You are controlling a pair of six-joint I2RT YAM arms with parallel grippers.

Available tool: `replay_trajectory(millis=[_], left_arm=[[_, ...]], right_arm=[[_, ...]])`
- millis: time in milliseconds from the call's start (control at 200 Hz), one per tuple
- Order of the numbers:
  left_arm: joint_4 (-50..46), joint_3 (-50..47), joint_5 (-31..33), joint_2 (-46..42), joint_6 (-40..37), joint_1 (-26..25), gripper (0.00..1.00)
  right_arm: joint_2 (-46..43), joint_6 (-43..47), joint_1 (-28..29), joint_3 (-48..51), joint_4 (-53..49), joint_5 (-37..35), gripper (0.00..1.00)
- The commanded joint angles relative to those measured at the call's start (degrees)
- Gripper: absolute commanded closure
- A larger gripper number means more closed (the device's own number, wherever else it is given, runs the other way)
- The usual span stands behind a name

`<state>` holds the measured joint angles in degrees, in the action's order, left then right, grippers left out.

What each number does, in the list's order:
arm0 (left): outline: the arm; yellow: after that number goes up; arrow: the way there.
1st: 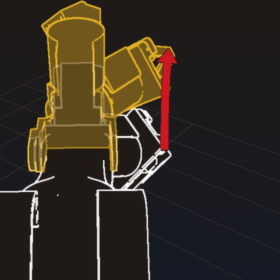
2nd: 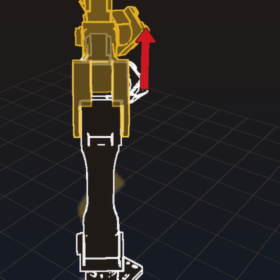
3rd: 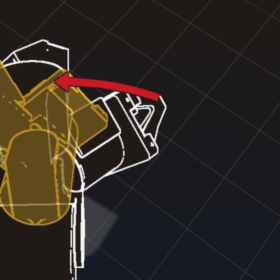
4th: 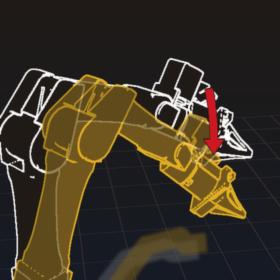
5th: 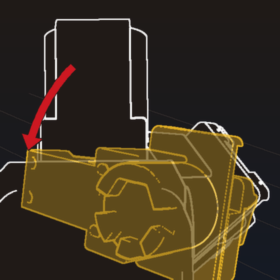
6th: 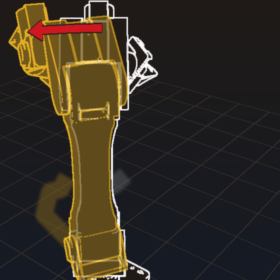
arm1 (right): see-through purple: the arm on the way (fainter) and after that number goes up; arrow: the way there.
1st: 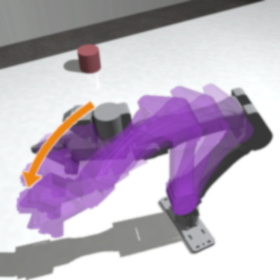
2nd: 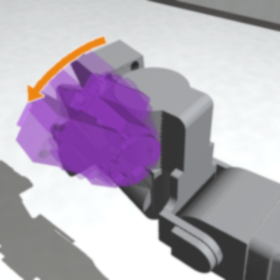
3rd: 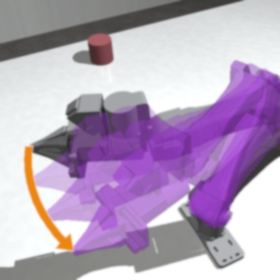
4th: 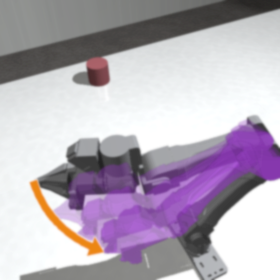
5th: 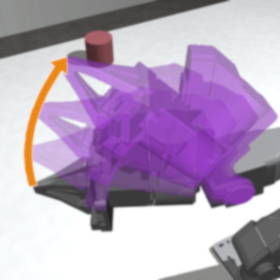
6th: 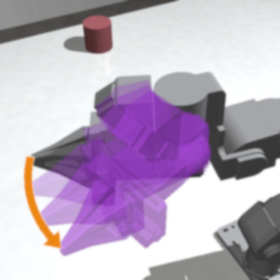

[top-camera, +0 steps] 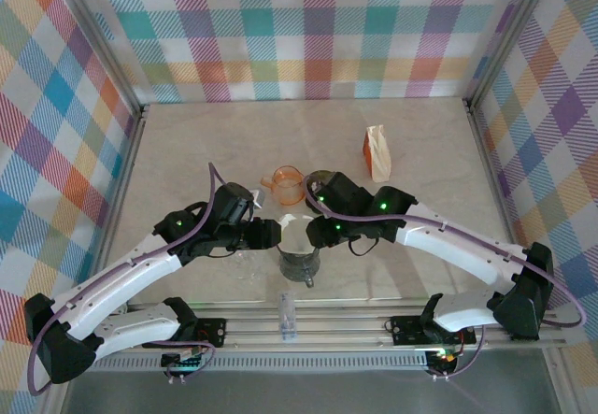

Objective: Place the coffee filter in the dripper

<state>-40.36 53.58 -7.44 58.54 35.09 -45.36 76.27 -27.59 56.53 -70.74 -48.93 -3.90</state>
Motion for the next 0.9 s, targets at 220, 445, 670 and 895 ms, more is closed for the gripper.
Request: replay_trajectory(millis=[220, 445, 670, 895], left_arm=[[0.7, -2.0, 0.2, -0.8, 0.4, -0.6, 0.52], [1.7, -2.9, 0.3, -0.9, 0.7, -0.6, 0.52], [2.6, -3.2, -0.1, -0.7, 0.8, -0.6, 0.52], [2.7, -2.9, -0.5, -0.5, 0.8, -0.6, 0.52]], right_arm=[[4.3, 0.3, -0.4, -5.0, -1.7, -0.1, 0.3], [9.2, 1.4, -0.4, -7.0, -3.2, -0.9, 0.3], [13.0, 2.2, -0.4, -6.7, -3.6, -2.5, 0.3], [16.2, 2.3, -0.4, -6.3, -2.8, -2.8, 0.3]])
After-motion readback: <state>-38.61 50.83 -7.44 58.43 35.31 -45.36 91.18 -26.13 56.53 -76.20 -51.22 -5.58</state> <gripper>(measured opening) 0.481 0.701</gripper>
